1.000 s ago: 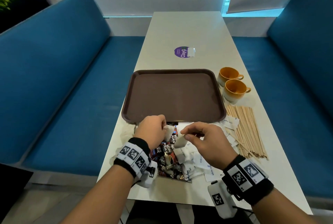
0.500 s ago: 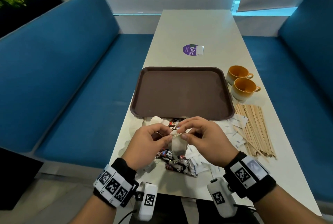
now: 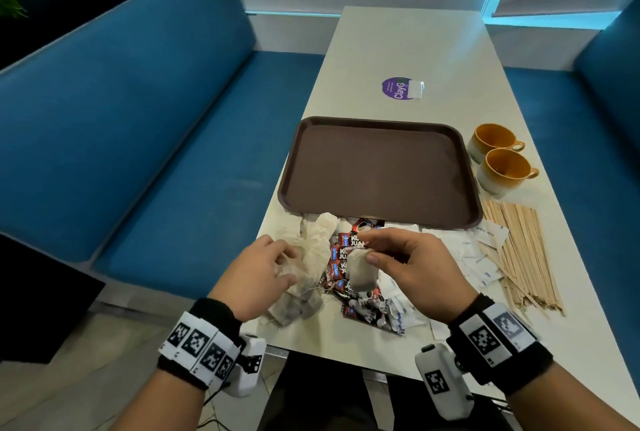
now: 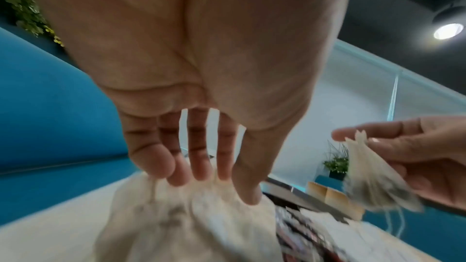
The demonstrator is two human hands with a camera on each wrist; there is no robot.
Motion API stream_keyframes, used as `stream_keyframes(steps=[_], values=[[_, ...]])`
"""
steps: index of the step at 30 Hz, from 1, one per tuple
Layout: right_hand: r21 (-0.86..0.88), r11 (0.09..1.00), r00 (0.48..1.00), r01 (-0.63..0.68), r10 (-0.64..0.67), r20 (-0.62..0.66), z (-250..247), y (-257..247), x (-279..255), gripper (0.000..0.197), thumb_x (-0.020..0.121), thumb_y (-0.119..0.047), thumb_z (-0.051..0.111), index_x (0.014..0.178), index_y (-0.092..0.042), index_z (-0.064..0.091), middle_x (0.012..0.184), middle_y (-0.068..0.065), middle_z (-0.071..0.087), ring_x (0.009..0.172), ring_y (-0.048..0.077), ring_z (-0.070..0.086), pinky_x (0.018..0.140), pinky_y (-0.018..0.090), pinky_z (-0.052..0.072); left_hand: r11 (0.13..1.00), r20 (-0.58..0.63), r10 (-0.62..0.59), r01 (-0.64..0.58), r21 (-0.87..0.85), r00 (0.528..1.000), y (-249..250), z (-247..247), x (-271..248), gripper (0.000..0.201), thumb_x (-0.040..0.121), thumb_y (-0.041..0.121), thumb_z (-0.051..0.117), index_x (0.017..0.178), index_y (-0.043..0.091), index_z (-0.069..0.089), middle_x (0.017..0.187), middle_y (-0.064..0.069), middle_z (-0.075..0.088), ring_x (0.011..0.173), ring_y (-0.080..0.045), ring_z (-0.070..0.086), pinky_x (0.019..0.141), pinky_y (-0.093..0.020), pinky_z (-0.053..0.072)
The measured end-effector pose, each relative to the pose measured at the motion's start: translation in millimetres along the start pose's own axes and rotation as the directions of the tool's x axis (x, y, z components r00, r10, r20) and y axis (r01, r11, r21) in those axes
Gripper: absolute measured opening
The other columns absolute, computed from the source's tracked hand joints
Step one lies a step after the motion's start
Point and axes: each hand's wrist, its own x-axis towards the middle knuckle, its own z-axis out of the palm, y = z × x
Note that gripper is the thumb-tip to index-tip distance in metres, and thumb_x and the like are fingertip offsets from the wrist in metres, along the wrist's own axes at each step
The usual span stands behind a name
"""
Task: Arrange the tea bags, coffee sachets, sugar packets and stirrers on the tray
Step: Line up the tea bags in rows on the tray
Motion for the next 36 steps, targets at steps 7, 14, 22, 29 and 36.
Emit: stream_keyframes(steps=[7, 14, 22, 29, 36], values=[[-0.114, 0.992, 0.998, -0.045, 0.048, 0.029, 7.8, 2.6, -1.5, 0.026, 0.092, -0.009, 0.074, 0.105, -0.030, 0.081, 0.093, -0.015, 0.078, 0.084, -0.002, 0.071, 0.079, 0.020, 0.057, 0.999, -0.041, 0.016, -0.013, 0.051, 0.999, 8.7, 23.0, -1.2, 0.044, 0.085, 0.035, 0.073, 0.122, 0.035, 0.048, 0.109, 0.012, 0.049, 0.099, -0.011, 0.056, 0.085, -0.032, 0.050], [-0.098, 0.994, 0.998, -0.055, 0.057, 0.023, 8.4, 0.6, -4.5, 0.026, 0.093, -0.006, 0.072, 0.105, -0.028, 0.081, 0.091, -0.012, 0.077, 0.076, 0.005, 0.072, 0.075, 0.024, 0.059, 0.974, -0.127, -0.029, -0.001, -0.228, 0.991, 12.7, 17.0, -2.1, 0.040, 0.077, 0.000, 0.064, 0.096, 0.035, 0.057, 0.091, 0.008, 0.058, 0.070, -0.008, 0.054, 0.067, -0.017, 0.045], [-0.133, 0.973, 0.967, 0.190, -0.163, 0.193, 8.7, -13.5, -9.7, 0.025, 0.087, -0.007, 0.076, 0.090, -0.031, 0.079, 0.113, -0.015, 0.067, 0.103, 0.008, 0.065, 0.082, 0.020, 0.052, 0.814, -0.239, -0.020, -0.123, -0.567, 0.971, 44.3, 4.1, -18.4, 0.023, 0.077, 0.018, 0.081, 0.092, 0.024, 0.064, 0.081, -0.003, 0.069, 0.074, -0.020, 0.063, 0.072, -0.027, 0.056], [-0.131, 0.966, 0.963, 0.223, -0.197, 0.185, 6.5, -10.1, -8.2, 0.023, 0.087, -0.007, 0.076, 0.094, -0.028, 0.081, 0.102, -0.017, 0.072, 0.095, 0.008, 0.068, 0.086, 0.025, 0.054, 0.705, -0.122, 0.111, -0.165, -0.689, 0.986, 64.0, 7.5, -21.4, 0.039, 0.077, -0.002, 0.083, 0.098, 0.026, 0.067, 0.084, -0.005, 0.072, 0.074, -0.018, 0.067, 0.077, -0.033, 0.059], [-0.085, 0.988, 0.981, 0.131, -0.117, 0.153, 9.4, -5.6, -13.3, 0.022, 0.088, -0.006, 0.077, 0.094, -0.027, 0.082, 0.090, -0.022, 0.075, 0.088, 0.005, 0.071, 0.083, 0.021, 0.054, 0.697, -0.130, 0.105, -0.167, -0.697, 0.986, 54.6, 4.2, -23.3, 0.030, 0.082, -0.004, 0.077, 0.096, 0.021, 0.067, 0.088, -0.009, 0.071, 0.081, -0.028, 0.070, 0.085, -0.037, 0.059]])
